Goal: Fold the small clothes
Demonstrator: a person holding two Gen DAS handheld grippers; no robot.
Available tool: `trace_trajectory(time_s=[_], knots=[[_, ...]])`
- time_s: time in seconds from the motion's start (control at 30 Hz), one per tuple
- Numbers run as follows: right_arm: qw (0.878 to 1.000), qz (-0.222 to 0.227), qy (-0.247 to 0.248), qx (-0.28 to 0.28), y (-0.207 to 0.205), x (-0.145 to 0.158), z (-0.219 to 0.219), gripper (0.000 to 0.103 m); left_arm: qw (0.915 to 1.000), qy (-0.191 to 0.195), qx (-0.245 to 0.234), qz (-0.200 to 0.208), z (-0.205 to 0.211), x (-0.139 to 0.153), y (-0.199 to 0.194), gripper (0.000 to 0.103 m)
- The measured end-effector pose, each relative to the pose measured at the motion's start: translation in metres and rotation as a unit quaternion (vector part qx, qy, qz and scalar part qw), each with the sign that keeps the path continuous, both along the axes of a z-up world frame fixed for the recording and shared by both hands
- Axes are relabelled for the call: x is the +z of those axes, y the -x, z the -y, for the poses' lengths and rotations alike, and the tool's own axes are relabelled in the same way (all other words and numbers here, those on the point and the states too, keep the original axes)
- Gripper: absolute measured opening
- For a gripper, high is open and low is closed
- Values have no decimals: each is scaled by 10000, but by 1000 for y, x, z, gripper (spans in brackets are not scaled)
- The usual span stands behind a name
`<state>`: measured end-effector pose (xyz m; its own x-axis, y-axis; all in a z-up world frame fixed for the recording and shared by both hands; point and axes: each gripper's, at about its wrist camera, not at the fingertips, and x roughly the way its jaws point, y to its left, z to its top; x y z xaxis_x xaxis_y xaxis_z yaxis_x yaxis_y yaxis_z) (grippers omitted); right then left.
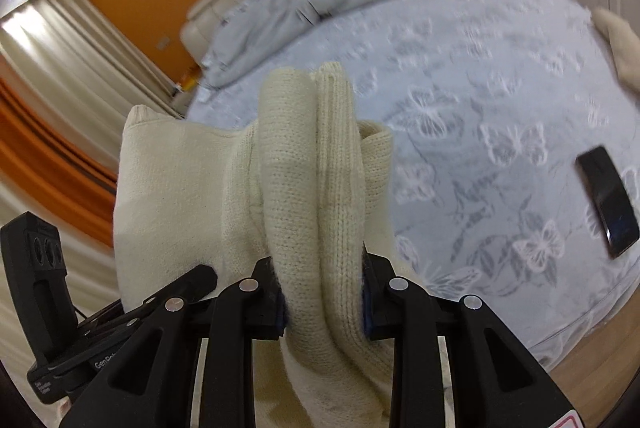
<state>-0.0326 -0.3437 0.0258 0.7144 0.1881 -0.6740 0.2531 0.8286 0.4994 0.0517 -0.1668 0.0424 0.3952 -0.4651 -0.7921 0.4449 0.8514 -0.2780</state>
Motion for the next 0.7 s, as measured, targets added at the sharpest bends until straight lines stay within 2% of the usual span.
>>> trace_trajectory(time_s=[0.13, 0.43, 0.57, 0.7], knots=[[9992, 366, 116, 121, 16, 34, -15, 26, 9994, 112, 7, 314, -15, 37, 16, 60], [9943, 881, 333, 501, 47, 92, -72, 26, 9971, 283, 145, 688, -66, 90, 47, 60], [9910, 1045, 396, 739, 50, 106, -108, 26, 9955, 346, 317, 820, -100, 107, 58, 60], [9888, 1055, 367, 990, 40, 108, -143, 26, 9943, 331, 552, 848, -135, 113, 62, 61]])
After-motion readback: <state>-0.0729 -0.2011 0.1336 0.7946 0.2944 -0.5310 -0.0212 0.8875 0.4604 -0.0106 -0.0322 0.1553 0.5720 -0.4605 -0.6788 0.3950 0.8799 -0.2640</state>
